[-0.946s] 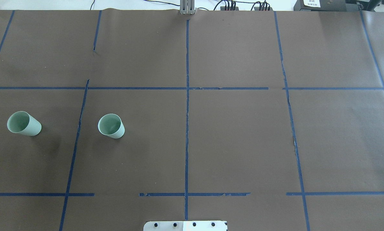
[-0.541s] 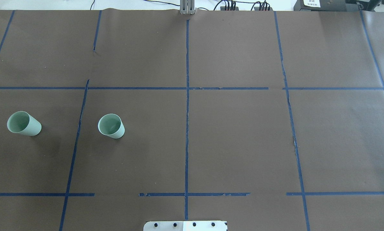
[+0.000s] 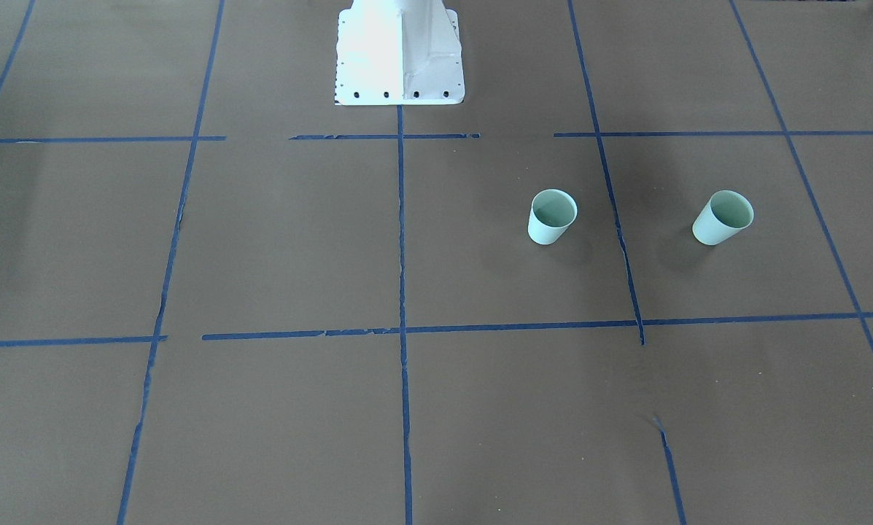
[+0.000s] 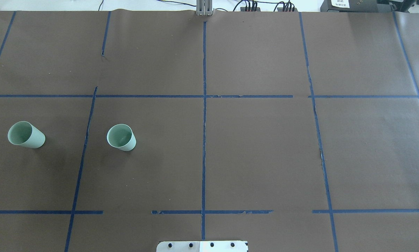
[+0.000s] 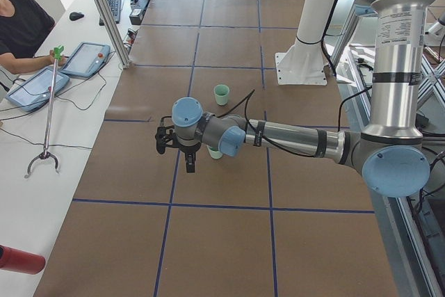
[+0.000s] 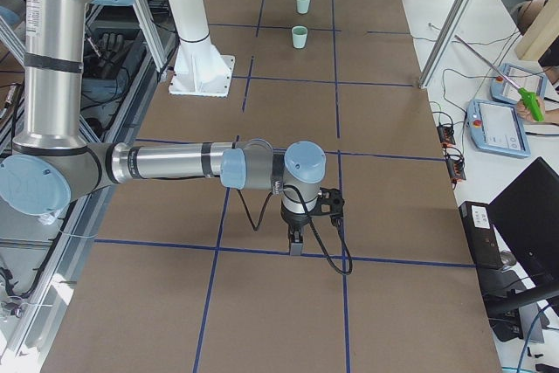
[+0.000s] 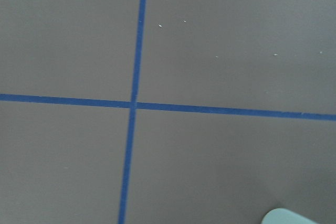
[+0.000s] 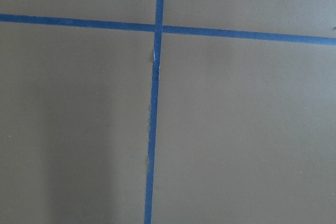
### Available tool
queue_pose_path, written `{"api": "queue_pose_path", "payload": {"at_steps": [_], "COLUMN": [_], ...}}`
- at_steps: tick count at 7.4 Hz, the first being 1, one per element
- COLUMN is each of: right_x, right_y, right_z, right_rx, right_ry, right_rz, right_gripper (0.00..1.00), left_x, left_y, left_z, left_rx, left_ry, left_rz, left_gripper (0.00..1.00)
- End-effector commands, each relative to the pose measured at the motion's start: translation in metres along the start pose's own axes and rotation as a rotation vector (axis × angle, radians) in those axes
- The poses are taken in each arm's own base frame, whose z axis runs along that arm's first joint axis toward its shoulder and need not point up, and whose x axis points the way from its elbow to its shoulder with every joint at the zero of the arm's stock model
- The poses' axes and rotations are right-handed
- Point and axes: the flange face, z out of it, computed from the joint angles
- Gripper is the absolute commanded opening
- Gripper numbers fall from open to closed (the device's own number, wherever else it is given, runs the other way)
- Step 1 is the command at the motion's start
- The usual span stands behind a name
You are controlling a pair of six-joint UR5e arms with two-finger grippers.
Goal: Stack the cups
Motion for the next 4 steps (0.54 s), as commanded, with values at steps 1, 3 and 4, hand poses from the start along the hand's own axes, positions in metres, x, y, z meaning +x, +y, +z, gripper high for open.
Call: {"api": "queue_pose_path", "payload": {"at_steps": [1,3,4], "right_x": [0.000,0.000,0.000], "right_y": [0.000,0.000,0.000], "right_z": [0.000,0.000,0.000], "right_rx": [0.000,0.000,0.000], "right_ry": [0.000,0.000,0.000], "right_rz": [-0.001,-0.001,-0.001], "right_gripper": [1.00,1.00,1.00], "left_x": [0.017,0.047,0.052], "left_y": [0.046,0.065,0.068], "left_z": [0.051,0.088,0.094], "left_rx": [-0.012,-0.048,-0.054], "left_ry": [0.012,-0.011,-0.014], "left_rz": [0.043,0.031,0.031], "left_gripper": [1.00,1.00,1.00]}}
